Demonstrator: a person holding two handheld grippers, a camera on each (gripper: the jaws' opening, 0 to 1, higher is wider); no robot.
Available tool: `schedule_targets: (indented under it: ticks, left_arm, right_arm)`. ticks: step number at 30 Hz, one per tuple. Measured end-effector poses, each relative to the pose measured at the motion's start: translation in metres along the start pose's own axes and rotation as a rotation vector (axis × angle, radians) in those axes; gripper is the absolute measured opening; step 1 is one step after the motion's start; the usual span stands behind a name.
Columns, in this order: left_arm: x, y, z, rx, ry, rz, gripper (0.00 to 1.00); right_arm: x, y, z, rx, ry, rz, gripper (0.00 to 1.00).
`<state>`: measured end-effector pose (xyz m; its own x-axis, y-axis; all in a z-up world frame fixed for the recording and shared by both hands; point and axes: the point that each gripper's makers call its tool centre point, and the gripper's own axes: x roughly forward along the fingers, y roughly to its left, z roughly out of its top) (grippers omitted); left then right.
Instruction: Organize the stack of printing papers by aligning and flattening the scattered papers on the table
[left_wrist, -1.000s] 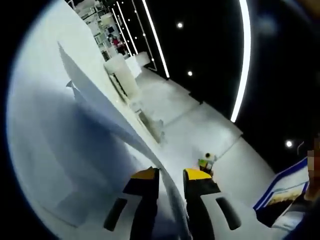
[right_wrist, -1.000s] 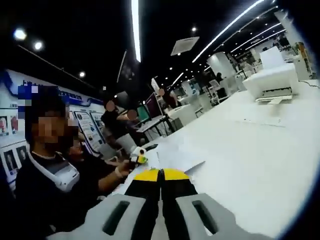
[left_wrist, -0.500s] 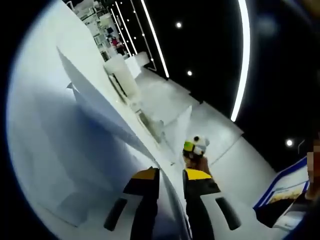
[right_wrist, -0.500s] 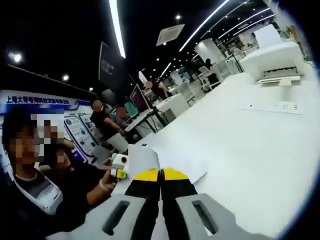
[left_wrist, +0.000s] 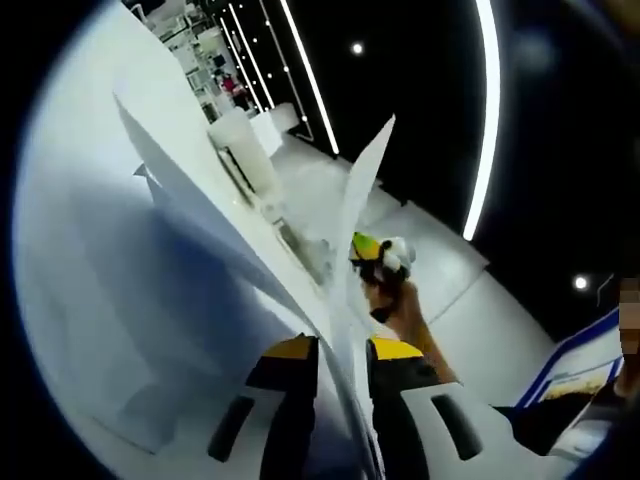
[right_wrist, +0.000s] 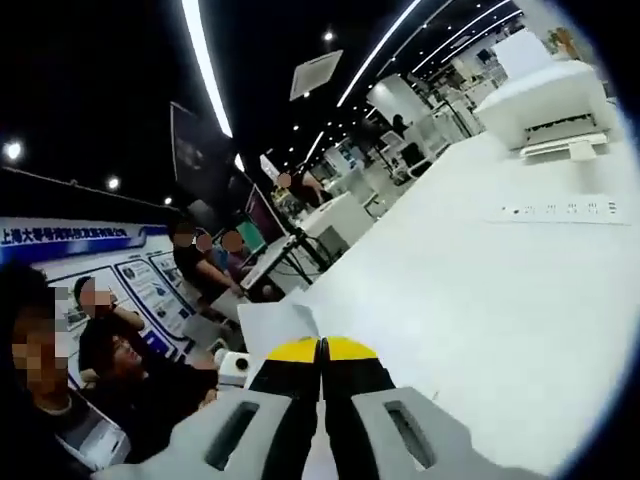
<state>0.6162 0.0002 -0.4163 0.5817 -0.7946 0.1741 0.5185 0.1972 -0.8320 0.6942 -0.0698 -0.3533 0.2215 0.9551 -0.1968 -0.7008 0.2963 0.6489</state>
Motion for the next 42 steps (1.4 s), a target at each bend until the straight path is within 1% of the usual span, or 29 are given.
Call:
schedule_targets:
  ticks: [3,6,9,10,12,13,14,15,16,17,18,19,20,21,22,23,24,25,26,27,29,31,32,33,35,37,38,41,42]
  left_arm:
    - [0.000,0.001,-0.001,-0.002,0.006,0.005,0.22]
    - [0.000,0.001,-0.002,-0.005,0.015,0.004,0.17]
    - [0.000,0.003,-0.004,0.007,0.026,0.013,0.11]
    - [0.000,0.002,-0.004,0.014,0.027,0.015,0.08]
    - [0.000,0.003,-0.005,0.021,0.030,0.021,0.07]
    - [0.001,0.004,-0.005,0.021,0.031,0.024,0.07]
    - [0.001,0.005,-0.005,0.021,0.033,0.030,0.07]
    - [0.001,0.005,-0.005,0.028,0.033,0.032,0.07]
    - [0.001,0.005,-0.005,0.036,0.033,0.035,0.07]
    - [0.001,0.005,-0.006,0.041,0.034,0.038,0.06]
    - [0.001,0.005,-0.006,0.049,0.034,0.040,0.06]
    - [0.001,0.004,-0.006,0.057,0.033,0.041,0.06]
    - [0.001,0.004,-0.005,0.066,0.026,0.045,0.06]
    - [0.001,0.004,-0.004,0.074,0.022,0.047,0.06]
    - [0.000,0.004,-0.004,0.080,0.020,0.047,0.06]
    - [0.000,0.003,0.000,0.091,0.002,0.047,0.06]
    - [-0.001,0.003,0.003,0.090,-0.010,0.046,0.06]
    - [-0.001,0.000,0.007,0.084,-0.030,0.034,0.06]
    - [-0.002,-0.004,0.013,0.083,-0.061,0.015,0.06]
    - [-0.003,-0.005,0.017,0.074,-0.077,0.004,0.06]
    - [-0.009,-0.007,0.026,0.055,-0.103,-0.005,0.06]
    - [-0.017,-0.010,0.036,0.054,-0.130,-0.006,0.06]
    - [-0.024,-0.015,0.047,0.094,-0.162,-0.017,0.06]
    - [-0.030,-0.020,0.053,0.094,-0.176,-0.022,0.06]
    - [-0.040,-0.028,0.065,0.104,-0.207,-0.033,0.06]
    - [-0.053,-0.037,0.078,0.111,-0.233,-0.037,0.06]
    - [-0.058,-0.041,0.084,0.114,-0.245,-0.038,0.06]
    - [-0.074,-0.054,0.098,0.136,-0.269,-0.034,0.06]
    - [-0.079,-0.058,0.104,0.148,-0.279,-0.030,0.06]
  right_arm:
    - [0.007,0.005,-0.004,-0.008,-0.003,0.011,0.00]
    - [0.014,0.005,-0.008,-0.006,0.010,0.012,0.00]
    - [0.012,0.006,-0.013,-0.017,0.015,0.018,0.00]
    - [0.013,-0.001,-0.004,-0.024,0.018,0.017,0.00]
    - [0.011,-0.005,0.005,-0.043,0.007,0.026,0.00]
    - [0.010,-0.006,0.008,-0.045,0.001,0.026,0.00]
    - [0.010,-0.002,0.006,-0.049,-0.003,0.028,0.00]
    - [0.009,0.002,0.006,-0.063,-0.010,0.037,0.00]
    - [0.008,0.000,0.012,-0.079,-0.020,0.039,0.00]
    - [0.008,0.000,0.014,-0.092,-0.025,0.047,0.00]
    - [0.008,0.003,0.018,-0.127,-0.043,0.061,0.01]
    - [0.008,0.004,0.021,-0.149,-0.060,0.063,0.04]
    - [0.007,0.002,0.027,-0.173,-0.078,0.062,0.08]
    - [0.006,0.000,0.033,-0.219,-0.091,0.062,0.11]
    - [0.005,0.002,0.033,-0.277,-0.106,0.056,0.16]
    - [0.003,0.002,0.030,-0.311,-0.119,0.032,0.24]
    - [0.001,0.001,0.027,-0.328,-0.129,0.008,0.27]
    - [-0.003,0.001,0.023,-0.345,-0.134,-0.010,0.26]
    - [-0.007,-0.001,0.018,-0.382,-0.135,-0.032,0.24]
    - [-0.012,-0.006,0.014,-0.416,-0.136,-0.063,0.25]
    - [-0.026,-0.018,0.007,-0.460,-0.137,-0.137,0.31]
    - [-0.036,-0.028,0.004,-0.451,-0.140,-0.174,0.35]
    - [-0.041,-0.031,0.001,-0.455,-0.149,-0.182,0.41]
    - [-0.045,-0.033,-0.004,-0.464,-0.153,-0.186,0.45]
    - [-0.054,-0.043,-0.008,-0.480,-0.167,-0.224,0.48]
    - [-0.060,-0.055,-0.016,-0.475,-0.164,-0.246,0.47]
    - [-0.061,-0.060,-0.019,-0.456,-0.166,-0.255,0.46]
    - [-0.060,-0.074,-0.037,-0.327,-0.149,-0.257,0.45]
    - [-0.058,-0.076,-0.043,-0.318,-0.139,-0.257,0.44]
